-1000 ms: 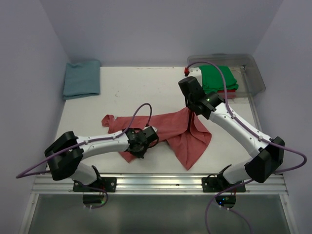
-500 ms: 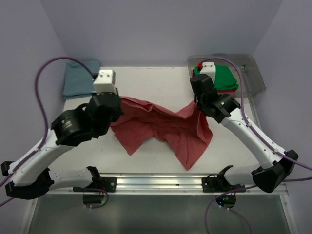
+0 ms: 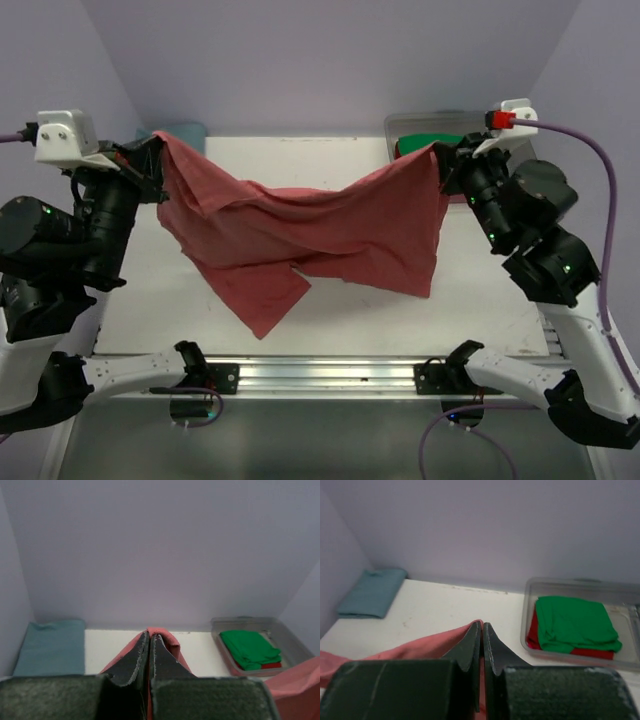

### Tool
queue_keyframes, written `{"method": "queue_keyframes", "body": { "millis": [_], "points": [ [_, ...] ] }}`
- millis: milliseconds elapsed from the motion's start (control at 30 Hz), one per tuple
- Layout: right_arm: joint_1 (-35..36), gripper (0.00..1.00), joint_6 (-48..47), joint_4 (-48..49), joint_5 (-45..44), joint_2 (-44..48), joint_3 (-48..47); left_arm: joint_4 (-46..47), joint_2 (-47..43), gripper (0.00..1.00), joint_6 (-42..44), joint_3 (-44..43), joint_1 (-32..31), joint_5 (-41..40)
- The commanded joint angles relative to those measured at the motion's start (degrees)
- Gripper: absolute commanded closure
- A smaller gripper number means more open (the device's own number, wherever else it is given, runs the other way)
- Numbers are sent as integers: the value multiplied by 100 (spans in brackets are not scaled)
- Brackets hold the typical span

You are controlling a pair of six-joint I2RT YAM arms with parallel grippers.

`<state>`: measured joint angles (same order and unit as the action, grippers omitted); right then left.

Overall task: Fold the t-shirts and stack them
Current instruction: Flatten out the tshirt

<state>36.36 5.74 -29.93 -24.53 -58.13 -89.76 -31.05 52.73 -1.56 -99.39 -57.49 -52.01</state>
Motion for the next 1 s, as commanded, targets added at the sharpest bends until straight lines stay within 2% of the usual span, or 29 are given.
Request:
{"method": "queue_keyframes", "body": {
  "millis": [0,67,167,200,333,400,433,500,600,633,767,800,867,967],
  "points": [
    [-6,100,-389,260,1239,205,-402,-356,526,100,420,-957,1,982],
    [-6,100,-389,269,1293,214,-586,-376,633,100,472,-1266,1,843],
    [-6,100,-310,269,1162,-110,-972,106,887,100,840,-1241,1,131],
    [-6,100,-319,199,927,-476,-1122,578,958,100,1207,-1110,1,-97],
    [-15,100,-310,-161,416,-1743,-2235,1311,1590,100,1948,-1327,1,-397],
    [-15,100,-354,-302,327,-2488,-2598,1356,2029,100,2046,-1529,80,-136],
    [-15,100,-363,-363,239,-2728,-3009,1277,2170,100,1924,-1791,333,49],
    [-6,100,-406,-601,239,-3176,-3467,832,2566,100,1434,-2021,729,828],
    [-6,100,-529,-724,203,-3801,-4171,478,3093,100,1037,-2460,1406,1691],
    [-6,100,-530,-724,169,-4029,-4434,425,3242,100,905,-2592,1825,1929],
    [-32,100,-820,-873,19,-4600,-5261,29,4592,100,289,-3593,2865,3195],
    [-41,100,-863,-839,-68,-4654,-5332,-24,4849,100,210,-3970,3032,3475],
    [-41,100,-907,-481,-192,-4568,-5150,-7,5350,100,209,-4193,3410,3601],
    [-41,100,-1162,292,-254,-4199,-4272,152,5362,100,-203,-4167,4008,3881]
  ]
}}
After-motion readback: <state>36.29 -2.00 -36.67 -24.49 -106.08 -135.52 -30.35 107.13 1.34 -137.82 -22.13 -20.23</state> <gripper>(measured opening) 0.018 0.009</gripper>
